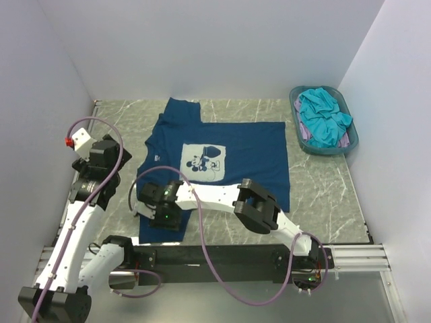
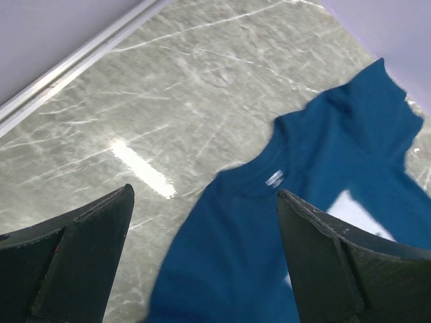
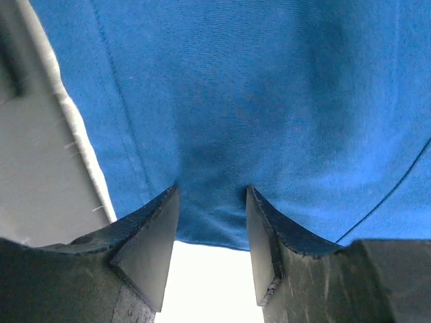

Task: Fold and stack the t-shirts
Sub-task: Flatten the tshirt out

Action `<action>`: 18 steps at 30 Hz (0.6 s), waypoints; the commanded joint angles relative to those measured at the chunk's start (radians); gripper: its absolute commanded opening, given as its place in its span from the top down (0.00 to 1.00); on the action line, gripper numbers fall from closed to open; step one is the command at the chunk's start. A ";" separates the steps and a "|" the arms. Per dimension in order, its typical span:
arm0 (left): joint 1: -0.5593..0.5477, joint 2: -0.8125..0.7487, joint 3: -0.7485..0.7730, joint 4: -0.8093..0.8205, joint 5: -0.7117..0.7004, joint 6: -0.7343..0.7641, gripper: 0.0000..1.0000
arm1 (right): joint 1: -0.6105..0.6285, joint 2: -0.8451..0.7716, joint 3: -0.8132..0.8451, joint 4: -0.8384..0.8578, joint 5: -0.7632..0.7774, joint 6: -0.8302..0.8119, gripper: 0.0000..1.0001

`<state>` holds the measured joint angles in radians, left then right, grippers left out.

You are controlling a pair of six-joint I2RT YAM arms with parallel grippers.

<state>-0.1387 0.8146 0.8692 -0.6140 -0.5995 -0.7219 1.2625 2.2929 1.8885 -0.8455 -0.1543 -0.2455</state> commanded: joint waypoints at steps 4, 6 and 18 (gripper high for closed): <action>0.005 0.052 0.062 -0.012 0.082 0.018 0.07 | 0.069 -0.038 -0.037 -0.135 -0.085 -0.037 0.49; 0.005 0.075 0.056 -0.009 0.115 0.025 0.07 | 0.069 -0.058 -0.052 -0.116 -0.062 -0.025 0.49; 0.004 0.303 0.094 0.034 0.312 0.059 0.07 | -0.207 -0.519 -0.371 0.175 0.123 0.243 0.45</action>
<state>-0.1379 1.0443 0.9062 -0.6102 -0.3843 -0.6903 1.1866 1.9415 1.5913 -0.7952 -0.1165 -0.1295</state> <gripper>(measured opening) 0.933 0.549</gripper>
